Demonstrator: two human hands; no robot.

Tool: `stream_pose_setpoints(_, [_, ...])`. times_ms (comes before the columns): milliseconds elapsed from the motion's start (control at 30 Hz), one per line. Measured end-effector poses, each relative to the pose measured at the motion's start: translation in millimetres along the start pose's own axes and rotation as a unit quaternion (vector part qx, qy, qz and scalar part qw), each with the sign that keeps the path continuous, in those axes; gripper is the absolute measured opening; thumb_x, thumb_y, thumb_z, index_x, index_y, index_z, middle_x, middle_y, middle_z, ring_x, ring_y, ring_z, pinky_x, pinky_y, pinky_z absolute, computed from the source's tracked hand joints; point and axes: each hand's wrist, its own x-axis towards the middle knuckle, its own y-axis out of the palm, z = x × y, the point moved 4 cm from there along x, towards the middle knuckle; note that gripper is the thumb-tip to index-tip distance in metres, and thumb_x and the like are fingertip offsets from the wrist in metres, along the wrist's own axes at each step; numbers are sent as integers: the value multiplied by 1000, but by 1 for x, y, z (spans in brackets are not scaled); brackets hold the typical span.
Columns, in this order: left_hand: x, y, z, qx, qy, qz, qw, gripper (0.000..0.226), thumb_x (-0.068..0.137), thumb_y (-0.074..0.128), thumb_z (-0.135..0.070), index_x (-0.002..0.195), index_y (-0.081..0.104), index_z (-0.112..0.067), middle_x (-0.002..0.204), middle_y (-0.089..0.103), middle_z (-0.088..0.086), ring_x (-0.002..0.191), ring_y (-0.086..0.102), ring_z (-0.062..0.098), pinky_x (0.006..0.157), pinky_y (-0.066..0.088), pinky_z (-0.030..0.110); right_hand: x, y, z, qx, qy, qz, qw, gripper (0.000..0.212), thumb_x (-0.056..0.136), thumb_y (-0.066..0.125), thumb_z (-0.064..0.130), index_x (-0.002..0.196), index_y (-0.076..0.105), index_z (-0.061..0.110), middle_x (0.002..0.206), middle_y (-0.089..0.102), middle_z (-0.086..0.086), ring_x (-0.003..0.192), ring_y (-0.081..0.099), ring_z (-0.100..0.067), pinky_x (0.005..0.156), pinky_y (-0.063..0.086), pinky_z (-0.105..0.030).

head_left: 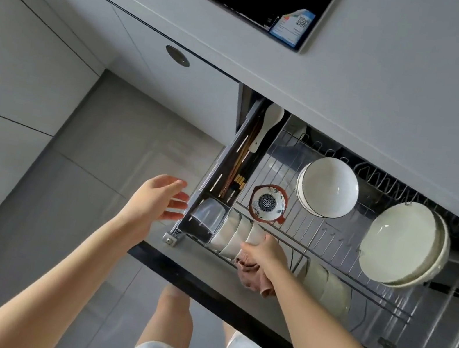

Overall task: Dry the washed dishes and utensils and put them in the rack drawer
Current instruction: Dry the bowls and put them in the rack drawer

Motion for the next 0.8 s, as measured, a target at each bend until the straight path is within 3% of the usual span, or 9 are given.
stream_pose_setpoints(133, [-9, -5, -5, -2, 15, 1, 1000, 17, 97, 50, -20, 105, 62, -12, 96, 66, 12, 81, 65, 22, 64, 56, 28, -23, -38, 17, 59, -40, -92, 993, 43, 85, 61, 47, 116, 52, 18, 102, 66, 4, 78, 63, -15, 54, 44, -22])
stream_pose_setpoints(200, [-15, -5, -6, 1, 21, 16, 1000, 16, 97, 48, -19, 99, 64, -16, 96, 65, 12, 82, 64, 21, 65, 54, 26, -43, -63, 35, 147, -74, -121, 979, 33, 86, 61, 47, 103, 50, 21, 83, 61, 10, 65, 60, -11, 51, 43, -21])
stream_pose_setpoints(267, [-24, -10, -7, 8, 35, 36, 999, 15, 96, 50, -22, 96, 65, -24, 101, 65, 9, 86, 63, 19, 69, 54, 26, -63, -82, 65, 240, -139, -108, 955, 31, 85, 65, 45, 97, 54, 19, 82, 58, 11, 73, 59, -9, 57, 44, -20])
stream_pose_setpoints(333, [-35, -18, -7, 5, 53, 61, 997, 12, 91, 58, -33, 102, 63, -33, 108, 64, 2, 97, 62, 17, 78, 55, 30, -85, -90, 103, 353, -187, -41, 916, 31, 83, 68, 44, 94, 60, 16, 92, 66, 1, 84, 64, -13, 67, 52, -26])
stream_pose_setpoints(400, [-49, -27, -8, -28, 67, 97, 993, 40, 81, 65, -48, 119, 53, -39, 113, 62, -4, 106, 59, 15, 88, 54, 36, -106, -88, 141, 441, -205, 45, 873, 33, 84, 66, 43, 96, 64, 12, 99, 71, -9, 88, 69, -22, 76, 56, -36])
stream_pose_setpoints(500, [-65, -57, -16, -131, 98, 121, 979, 60, 79, 67, -48, 132, 40, -41, 113, 67, 3, 104, 64, 22, 93, 51, 44, -145, -70, 201, 465, -234, 156, 839, 44, 88, 57, 46, 107, 64, 7, 97, 73, -14, 86, 71, -25, 71, 55, -34])
stream_pose_setpoints(633, [-79, -147, -23, -225, 155, 1, 962, 46, 87, 66, -22, 130, 50, -29, 91, 72, 6, 70, 67, 14, 71, 52, 33, -211, -31, 283, 464, -288, 247, 800, 32, 96, 51, 30, 113, 62, 5, 85, 73, -9, 73, 70, -18, 59, 53, -23])
stream_pose_setpoints(733, [-90, -233, -19, -255, 196, -76, 944, 47, 76, 74, -12, 121, 59, -17, 89, 72, 8, 67, 67, 17, 59, 51, 26, -261, 7, 346, 442, -345, 302, 771, 43, 90, 55, 23, 125, 55, -3, 110, 65, -19, 97, 62, -26, 84, 49, -32])
stream_pose_setpoints(800, [-99, -292, -15, -244, 217, -119, 938, 44, 71, 76, -12, 114, 63, -12, 84, 71, 6, 68, 66, 18, 57, 50, 24, -291, 37, 385, 426, -369, 348, 749, 46, 84, 57, 18, 124, 54, -5, 111, 63, -16, 101, 60, -22, 93, 43, -33])
